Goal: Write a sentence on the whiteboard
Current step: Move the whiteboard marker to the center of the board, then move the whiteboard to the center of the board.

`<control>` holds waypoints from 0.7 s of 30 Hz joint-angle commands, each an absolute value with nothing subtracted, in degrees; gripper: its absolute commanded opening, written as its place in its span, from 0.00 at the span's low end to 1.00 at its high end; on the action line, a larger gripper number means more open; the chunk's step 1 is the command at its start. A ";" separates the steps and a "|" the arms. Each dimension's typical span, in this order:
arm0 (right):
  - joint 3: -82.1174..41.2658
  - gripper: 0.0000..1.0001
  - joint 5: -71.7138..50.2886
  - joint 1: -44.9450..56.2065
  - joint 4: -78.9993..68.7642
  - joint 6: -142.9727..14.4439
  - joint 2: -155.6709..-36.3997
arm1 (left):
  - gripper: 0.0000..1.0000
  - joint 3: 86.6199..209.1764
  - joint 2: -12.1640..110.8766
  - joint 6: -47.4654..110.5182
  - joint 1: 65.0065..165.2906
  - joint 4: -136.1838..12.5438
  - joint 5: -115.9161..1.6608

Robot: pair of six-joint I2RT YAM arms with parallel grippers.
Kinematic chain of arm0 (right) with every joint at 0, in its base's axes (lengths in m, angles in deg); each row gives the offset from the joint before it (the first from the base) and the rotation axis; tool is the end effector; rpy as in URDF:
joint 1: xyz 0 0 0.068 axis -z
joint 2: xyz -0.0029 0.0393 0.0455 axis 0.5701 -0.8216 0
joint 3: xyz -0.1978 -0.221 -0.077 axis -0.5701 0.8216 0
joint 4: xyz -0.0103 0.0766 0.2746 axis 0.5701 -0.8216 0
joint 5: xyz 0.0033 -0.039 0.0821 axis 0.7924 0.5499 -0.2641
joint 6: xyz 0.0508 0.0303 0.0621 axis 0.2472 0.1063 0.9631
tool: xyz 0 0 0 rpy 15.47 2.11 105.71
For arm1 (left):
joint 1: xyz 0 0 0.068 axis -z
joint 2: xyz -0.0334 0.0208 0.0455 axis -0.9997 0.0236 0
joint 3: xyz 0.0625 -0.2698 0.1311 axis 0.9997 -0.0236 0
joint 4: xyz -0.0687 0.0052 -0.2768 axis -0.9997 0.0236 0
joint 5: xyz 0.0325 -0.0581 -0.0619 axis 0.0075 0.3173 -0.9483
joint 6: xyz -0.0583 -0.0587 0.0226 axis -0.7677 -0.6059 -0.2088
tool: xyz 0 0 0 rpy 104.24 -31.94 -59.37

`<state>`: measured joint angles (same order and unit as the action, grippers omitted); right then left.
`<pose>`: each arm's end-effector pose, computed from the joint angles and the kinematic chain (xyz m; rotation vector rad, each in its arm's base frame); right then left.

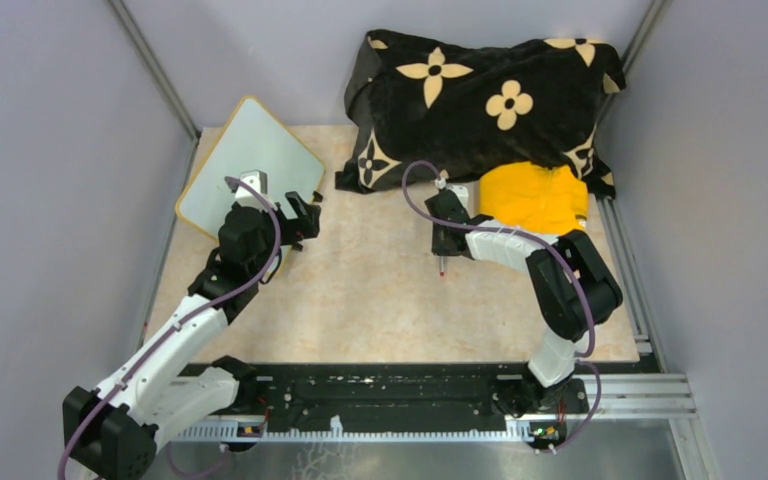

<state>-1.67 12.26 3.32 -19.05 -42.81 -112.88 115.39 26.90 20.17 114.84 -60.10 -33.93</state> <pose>0.3411 0.1851 0.1559 0.0350 2.4929 0.0934 0.2421 -0.0975 0.3152 -0.1364 1.7992 -0.3804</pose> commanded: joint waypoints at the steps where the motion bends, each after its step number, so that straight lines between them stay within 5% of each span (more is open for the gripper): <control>1: -1.54 0.15 11.78 3.74 -17.44 -43.86 -111.66 | 0.99 117.39 26.17 19.82 114.58 -60.33 -34.45; 8: -1.78 0.33 11.87 3.73 -17.95 -44.48 -109.70 | 0.99 117.39 26.22 19.90 114.58 -60.34 -34.50; 14: -1.36 0.61 11.75 3.00 -17.80 -45.73 -104.90 | 0.99 117.39 25.98 19.90 114.58 -60.41 -34.45; 21: -7.38 0.86 35.91 -11.72 -16.57 -53.34 -102.04 | 0.99 117.30 24.07 20.31 114.62 -60.65 -33.65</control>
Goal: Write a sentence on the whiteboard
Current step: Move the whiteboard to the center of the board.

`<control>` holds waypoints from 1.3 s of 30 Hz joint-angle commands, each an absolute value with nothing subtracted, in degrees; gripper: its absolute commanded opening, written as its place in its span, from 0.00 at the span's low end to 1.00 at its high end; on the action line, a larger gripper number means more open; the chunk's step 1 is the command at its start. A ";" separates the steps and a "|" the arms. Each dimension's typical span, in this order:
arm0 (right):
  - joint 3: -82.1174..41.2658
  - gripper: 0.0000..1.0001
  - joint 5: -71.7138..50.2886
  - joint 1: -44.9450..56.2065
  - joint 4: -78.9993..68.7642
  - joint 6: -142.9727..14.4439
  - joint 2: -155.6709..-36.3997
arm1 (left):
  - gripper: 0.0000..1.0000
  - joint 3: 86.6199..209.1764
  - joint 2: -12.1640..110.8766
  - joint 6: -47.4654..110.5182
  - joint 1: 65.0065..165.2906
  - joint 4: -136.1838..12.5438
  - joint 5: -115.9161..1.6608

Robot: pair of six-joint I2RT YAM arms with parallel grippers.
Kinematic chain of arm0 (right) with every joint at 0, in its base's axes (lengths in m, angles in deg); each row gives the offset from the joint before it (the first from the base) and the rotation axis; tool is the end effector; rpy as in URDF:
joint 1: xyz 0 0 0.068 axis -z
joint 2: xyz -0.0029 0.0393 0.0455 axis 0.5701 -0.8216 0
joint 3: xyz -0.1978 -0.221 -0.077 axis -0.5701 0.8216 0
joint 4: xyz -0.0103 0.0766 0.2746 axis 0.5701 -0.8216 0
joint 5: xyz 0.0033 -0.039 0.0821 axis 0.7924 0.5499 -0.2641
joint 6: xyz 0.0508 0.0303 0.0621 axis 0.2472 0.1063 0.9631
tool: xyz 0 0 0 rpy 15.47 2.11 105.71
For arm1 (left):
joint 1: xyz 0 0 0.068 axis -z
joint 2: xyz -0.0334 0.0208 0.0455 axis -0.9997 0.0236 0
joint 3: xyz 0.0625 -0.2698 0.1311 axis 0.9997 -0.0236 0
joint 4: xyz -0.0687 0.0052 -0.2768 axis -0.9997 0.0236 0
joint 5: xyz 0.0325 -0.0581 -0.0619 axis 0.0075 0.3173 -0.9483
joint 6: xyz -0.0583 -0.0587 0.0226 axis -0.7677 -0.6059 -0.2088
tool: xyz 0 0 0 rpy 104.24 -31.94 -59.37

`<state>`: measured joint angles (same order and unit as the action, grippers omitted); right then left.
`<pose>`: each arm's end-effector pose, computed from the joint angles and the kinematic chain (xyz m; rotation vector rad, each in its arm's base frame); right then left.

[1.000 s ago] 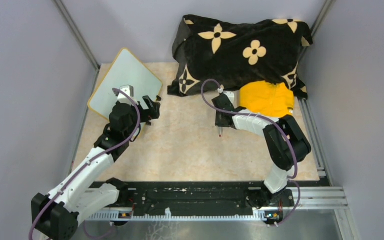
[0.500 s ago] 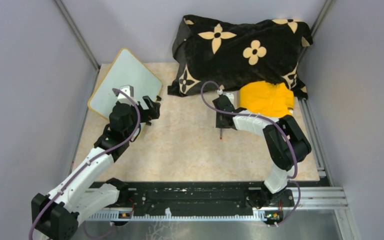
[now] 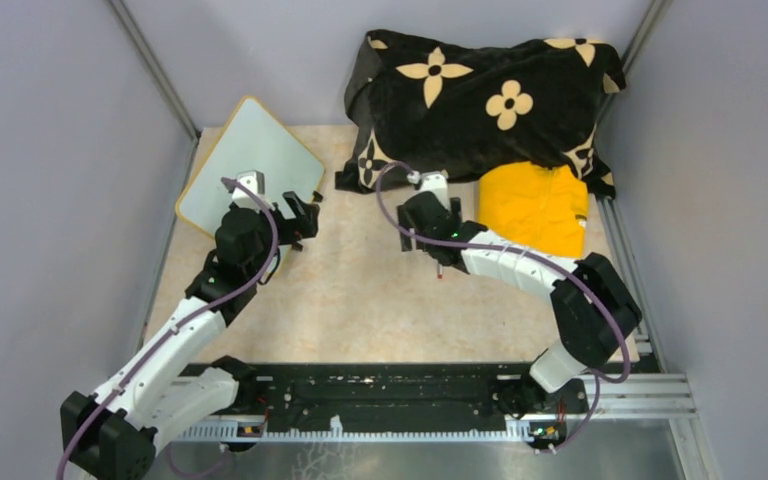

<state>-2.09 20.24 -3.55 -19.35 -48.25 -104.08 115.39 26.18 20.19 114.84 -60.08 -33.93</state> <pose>0.3130 0.2091 0.2163 -0.1226 2.2996 0.0562 0.2398 -0.0963 0.3182 -0.1375 1.7875 -0.3851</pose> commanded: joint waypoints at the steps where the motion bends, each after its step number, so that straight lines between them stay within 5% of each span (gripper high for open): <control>1: -7.72 0.92 39.68 -13.47 -13.92 -54.04 -102.12 | 0.99 117.28 23.57 20.40 114.62 -60.75 -33.31; 6: -1.29 0.99 35.01 -14.83 5.32 -54.17 -98.35 | 0.99 118.68 20.60 19.71 114.68 -59.15 -29.53; 10: 5.45 0.99 14.83 -12.75 23.35 -57.05 -98.76 | 0.99 120.98 17.82 18.93 114.84 -56.10 -26.33; 15: -9.82 0.99 3.46 -12.83 10.27 -57.88 -109.95 | 0.99 118.15 13.62 23.05 114.79 -58.32 -22.92; 21: -17.50 0.98 -6.69 -14.55 10.97 -63.62 -119.58 | 0.99 114.33 10.09 25.17 114.84 -62.16 -24.96; 32: -29.39 0.68 -20.83 -16.13 10.81 -69.82 -135.78 | 0.99 113.18 6.87 25.52 115.10 -62.95 -27.15; 39: -36.97 0.66 -23.04 -16.94 8.18 -70.82 -142.62 | 0.99 113.16 6.57 25.53 115.25 -63.01 -27.21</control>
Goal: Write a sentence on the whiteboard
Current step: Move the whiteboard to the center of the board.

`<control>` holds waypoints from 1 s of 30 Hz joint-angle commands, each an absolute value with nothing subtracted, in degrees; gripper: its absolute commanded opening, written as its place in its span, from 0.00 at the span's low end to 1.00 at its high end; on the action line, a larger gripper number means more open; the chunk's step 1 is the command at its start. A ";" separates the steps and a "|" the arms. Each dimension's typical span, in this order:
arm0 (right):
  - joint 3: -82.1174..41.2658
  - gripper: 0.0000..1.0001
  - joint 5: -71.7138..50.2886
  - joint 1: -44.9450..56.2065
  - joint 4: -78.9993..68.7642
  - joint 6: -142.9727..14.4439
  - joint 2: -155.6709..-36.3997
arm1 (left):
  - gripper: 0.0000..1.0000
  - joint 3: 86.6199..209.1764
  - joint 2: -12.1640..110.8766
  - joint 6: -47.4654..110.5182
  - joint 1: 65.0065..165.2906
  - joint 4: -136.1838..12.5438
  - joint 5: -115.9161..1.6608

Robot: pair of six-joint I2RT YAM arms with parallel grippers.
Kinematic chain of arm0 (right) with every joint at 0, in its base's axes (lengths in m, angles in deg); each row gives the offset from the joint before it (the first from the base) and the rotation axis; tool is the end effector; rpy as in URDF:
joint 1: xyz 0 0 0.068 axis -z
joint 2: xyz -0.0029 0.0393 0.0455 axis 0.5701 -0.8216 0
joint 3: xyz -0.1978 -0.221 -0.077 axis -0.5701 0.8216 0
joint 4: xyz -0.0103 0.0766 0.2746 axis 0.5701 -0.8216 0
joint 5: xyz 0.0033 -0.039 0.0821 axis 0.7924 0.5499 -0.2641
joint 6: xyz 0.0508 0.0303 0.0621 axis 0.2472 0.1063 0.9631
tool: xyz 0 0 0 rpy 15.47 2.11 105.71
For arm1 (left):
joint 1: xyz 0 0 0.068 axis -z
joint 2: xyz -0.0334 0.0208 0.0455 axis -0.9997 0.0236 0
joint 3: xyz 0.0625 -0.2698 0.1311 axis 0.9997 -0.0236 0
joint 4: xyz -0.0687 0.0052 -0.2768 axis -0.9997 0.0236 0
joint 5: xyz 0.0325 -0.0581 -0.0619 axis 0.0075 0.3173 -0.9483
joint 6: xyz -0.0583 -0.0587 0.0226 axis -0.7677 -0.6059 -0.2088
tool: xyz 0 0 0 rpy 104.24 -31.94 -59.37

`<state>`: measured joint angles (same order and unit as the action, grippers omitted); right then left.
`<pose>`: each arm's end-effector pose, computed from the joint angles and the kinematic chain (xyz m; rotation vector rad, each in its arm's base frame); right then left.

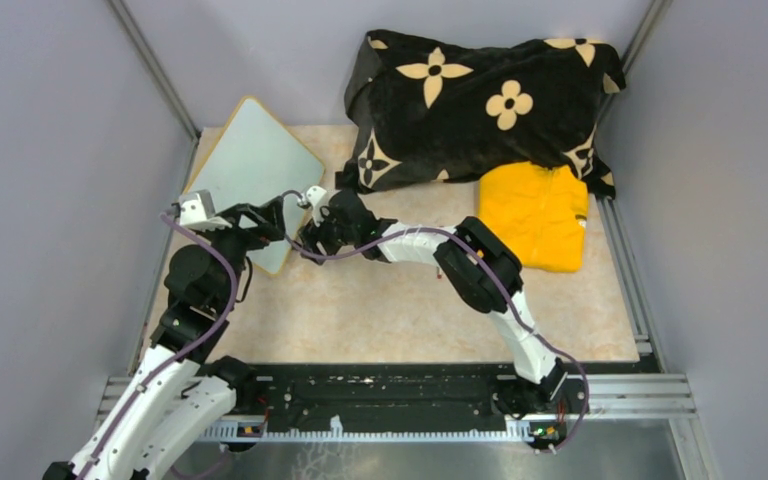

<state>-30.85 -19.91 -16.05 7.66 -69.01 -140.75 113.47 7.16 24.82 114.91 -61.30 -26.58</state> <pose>0.3437 0.4562 0.1614 -1.0562 1.8672 0.8598 0.1723 -0.0531 0.3735 -0.2158 1.4657 -0.3466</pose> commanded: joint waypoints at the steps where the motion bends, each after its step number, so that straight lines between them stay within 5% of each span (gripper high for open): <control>1: -37.91 0.66 -22.96 -17.14 7.88 -70.82 -143.45 | 0.99 113.16 6.44 25.53 115.27 -63.03 -27.20; 30: -45.81 0.53 -15.12 -19.01 7.71 -72.99 -153.22 | 0.99 112.89 5.68 25.53 115.73 -63.23 -26.69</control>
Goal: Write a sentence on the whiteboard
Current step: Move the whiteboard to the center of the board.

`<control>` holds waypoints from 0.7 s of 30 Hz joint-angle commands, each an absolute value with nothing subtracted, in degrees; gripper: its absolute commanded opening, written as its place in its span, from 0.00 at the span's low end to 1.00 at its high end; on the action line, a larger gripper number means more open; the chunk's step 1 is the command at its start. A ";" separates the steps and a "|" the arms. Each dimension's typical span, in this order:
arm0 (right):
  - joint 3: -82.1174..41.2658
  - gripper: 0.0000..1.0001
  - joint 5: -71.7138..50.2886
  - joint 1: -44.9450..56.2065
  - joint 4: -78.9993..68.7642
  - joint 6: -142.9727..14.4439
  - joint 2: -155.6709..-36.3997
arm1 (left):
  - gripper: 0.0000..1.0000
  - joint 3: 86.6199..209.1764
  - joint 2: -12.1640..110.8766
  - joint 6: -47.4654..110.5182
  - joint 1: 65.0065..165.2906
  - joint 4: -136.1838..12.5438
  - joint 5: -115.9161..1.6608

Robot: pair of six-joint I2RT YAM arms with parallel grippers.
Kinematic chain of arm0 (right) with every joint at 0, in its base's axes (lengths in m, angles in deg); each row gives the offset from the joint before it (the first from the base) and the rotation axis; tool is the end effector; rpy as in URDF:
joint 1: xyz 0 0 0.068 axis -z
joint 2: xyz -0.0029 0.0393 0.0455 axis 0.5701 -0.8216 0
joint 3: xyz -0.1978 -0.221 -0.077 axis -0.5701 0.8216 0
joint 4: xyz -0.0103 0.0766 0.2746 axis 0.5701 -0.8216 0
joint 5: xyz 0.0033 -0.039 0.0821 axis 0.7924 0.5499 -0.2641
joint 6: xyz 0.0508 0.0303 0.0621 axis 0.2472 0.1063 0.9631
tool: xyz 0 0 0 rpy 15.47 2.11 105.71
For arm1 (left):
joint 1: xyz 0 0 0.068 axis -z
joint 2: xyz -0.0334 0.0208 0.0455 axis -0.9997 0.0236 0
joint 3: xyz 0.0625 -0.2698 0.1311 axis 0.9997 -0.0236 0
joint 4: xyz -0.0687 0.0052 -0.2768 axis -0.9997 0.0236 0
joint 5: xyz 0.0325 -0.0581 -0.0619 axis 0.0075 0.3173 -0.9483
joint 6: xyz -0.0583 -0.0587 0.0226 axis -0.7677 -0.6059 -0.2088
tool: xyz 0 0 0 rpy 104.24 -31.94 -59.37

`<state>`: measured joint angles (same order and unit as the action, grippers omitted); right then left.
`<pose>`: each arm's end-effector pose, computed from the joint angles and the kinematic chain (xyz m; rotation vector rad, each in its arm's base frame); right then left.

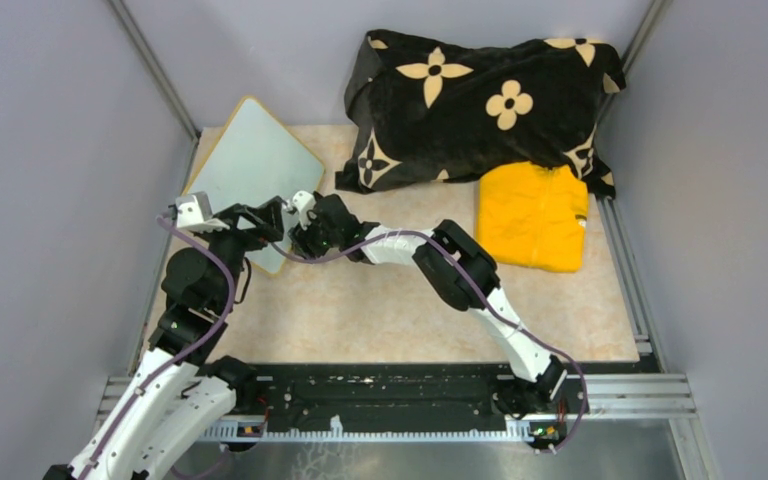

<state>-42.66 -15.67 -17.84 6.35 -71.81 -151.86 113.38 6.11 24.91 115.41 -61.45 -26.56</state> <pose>0.3612 0.4995 0.1241 -1.0864 1.8483 0.7726 0.1676 -0.0525 0.3761 -0.2121 1.4487 -0.3595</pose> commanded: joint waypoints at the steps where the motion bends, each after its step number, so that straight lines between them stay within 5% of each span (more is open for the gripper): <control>1: -45.91 0.52 -15.05 -19.11 7.76 -73.05 -153.35 | 0.99 112.91 5.63 25.53 115.72 -63.23 -26.67; 21: -36.02 0.23 -6.48 -22.06 13.11 -73.06 -149.20 | 0.99 112.76 5.55 25.27 115.80 -63.14 -26.79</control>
<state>-40.23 -9.44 -20.84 12.19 -73.49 -152.36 113.07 6.09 24.91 115.54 -61.48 -26.58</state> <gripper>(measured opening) 0.256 0.987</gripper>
